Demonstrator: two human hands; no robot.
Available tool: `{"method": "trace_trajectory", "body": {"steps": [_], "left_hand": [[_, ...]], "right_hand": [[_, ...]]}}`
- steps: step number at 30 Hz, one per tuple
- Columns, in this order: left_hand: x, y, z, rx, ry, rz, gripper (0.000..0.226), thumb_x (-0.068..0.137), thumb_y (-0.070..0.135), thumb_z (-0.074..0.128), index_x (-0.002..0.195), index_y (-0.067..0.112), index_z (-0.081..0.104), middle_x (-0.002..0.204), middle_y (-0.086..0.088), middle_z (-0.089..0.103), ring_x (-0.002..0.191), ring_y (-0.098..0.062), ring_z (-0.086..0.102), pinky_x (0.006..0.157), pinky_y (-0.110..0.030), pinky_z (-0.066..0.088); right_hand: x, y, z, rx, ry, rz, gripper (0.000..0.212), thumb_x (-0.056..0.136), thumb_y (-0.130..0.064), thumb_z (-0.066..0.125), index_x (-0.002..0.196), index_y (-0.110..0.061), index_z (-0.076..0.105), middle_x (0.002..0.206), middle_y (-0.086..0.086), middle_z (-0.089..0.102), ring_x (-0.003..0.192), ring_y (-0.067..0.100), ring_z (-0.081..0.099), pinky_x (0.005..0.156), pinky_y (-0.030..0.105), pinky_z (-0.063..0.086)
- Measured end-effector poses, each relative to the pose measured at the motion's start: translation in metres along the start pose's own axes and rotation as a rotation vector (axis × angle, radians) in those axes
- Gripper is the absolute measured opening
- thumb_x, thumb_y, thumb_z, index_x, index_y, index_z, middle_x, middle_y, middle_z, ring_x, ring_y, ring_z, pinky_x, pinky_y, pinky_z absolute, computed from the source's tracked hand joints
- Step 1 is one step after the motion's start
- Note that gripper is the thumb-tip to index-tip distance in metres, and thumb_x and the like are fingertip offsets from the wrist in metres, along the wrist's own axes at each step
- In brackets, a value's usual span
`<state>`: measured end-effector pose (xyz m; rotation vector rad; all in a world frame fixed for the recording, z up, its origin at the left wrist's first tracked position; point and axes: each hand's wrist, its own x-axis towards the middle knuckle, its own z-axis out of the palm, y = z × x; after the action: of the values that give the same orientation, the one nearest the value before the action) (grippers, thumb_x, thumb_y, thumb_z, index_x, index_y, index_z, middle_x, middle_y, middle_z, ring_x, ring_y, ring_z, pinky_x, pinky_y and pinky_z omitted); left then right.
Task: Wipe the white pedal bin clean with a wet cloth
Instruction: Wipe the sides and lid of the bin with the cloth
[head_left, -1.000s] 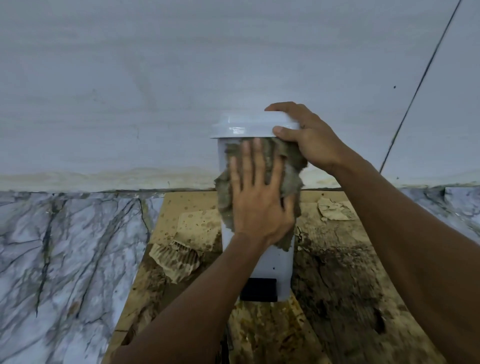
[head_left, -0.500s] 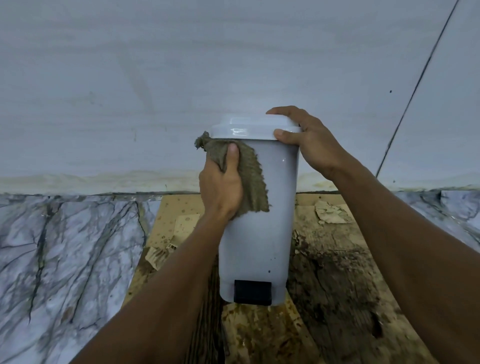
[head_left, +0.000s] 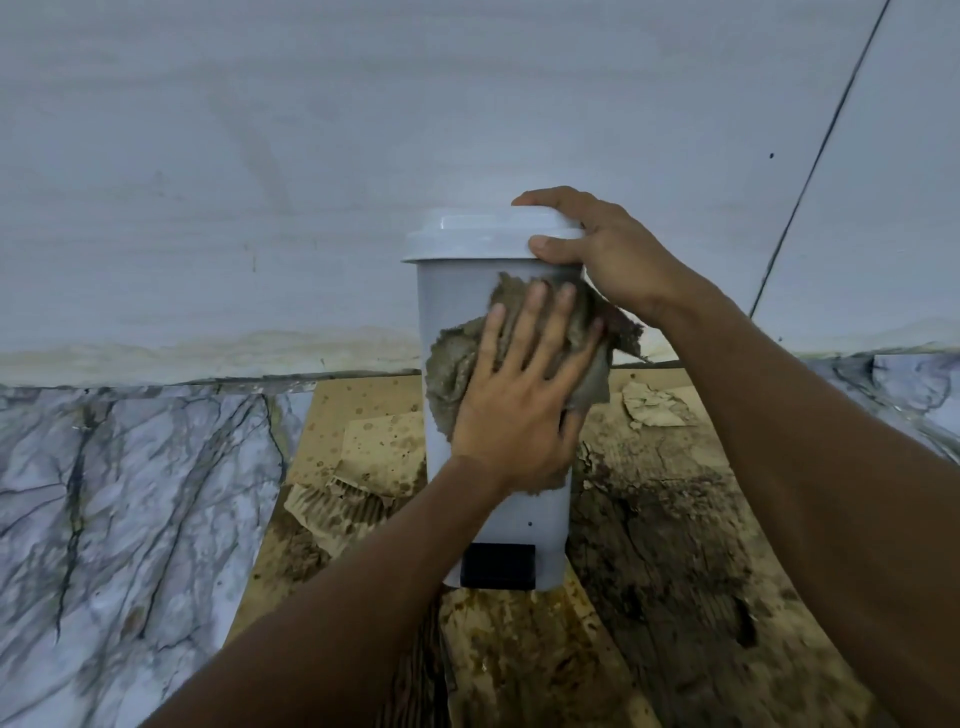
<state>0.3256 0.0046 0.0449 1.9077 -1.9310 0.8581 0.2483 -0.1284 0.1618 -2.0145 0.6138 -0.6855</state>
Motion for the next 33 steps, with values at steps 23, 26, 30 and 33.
{"method": "trace_trajectory", "body": {"steps": [23,26,30,33], "left_hand": [[-0.049,-0.005,0.016,0.110,-0.236,0.602,0.061,0.096,0.054,0.046,0.134,0.010,0.064,0.150,-0.017,0.052,0.150,-0.035,0.032,0.126,-0.052,-0.009],[-0.035,-0.024,0.009,0.031,-0.109,0.454,0.065,0.100,0.054,0.038,0.150,0.013,0.047,0.163,-0.016,0.033,0.155,-0.034,0.020,0.127,-0.053,0.001],[-0.009,-0.045,-0.002,-0.040,0.047,0.149,0.065,0.101,0.049,0.031,0.158,0.016,0.034,0.166,-0.018,0.024,0.155,-0.036,0.016,0.126,-0.056,0.008],[-0.008,-0.059,-0.004,-0.164,0.161,-0.056,0.063,0.101,0.041,0.040,0.157,0.012,0.035,0.165,-0.022,0.023,0.155,-0.040,0.013,0.124,-0.061,0.013]], "right_hand": [[0.001,0.004,0.001,0.103,-0.005,0.002,0.034,0.091,-0.024,0.066,0.123,-0.037,0.064,0.133,-0.005,0.055,0.117,0.008,0.055,0.090,0.019,0.043],[0.003,0.005,0.003,0.111,0.006,-0.002,0.034,0.089,-0.025,0.066,0.122,-0.036,0.064,0.133,-0.003,0.056,0.118,0.010,0.054,0.091,0.020,0.043],[0.003,0.007,0.002,0.106,0.015,-0.020,0.040,0.078,-0.034,0.066,0.118,-0.037,0.066,0.133,0.001,0.057,0.119,0.015,0.056,0.101,0.026,0.045],[0.004,0.009,0.002,0.099,0.022,-0.035,0.036,0.078,-0.036,0.065,0.114,-0.042,0.066,0.133,0.000,0.059,0.120,0.017,0.056,0.105,0.035,0.046]]}}
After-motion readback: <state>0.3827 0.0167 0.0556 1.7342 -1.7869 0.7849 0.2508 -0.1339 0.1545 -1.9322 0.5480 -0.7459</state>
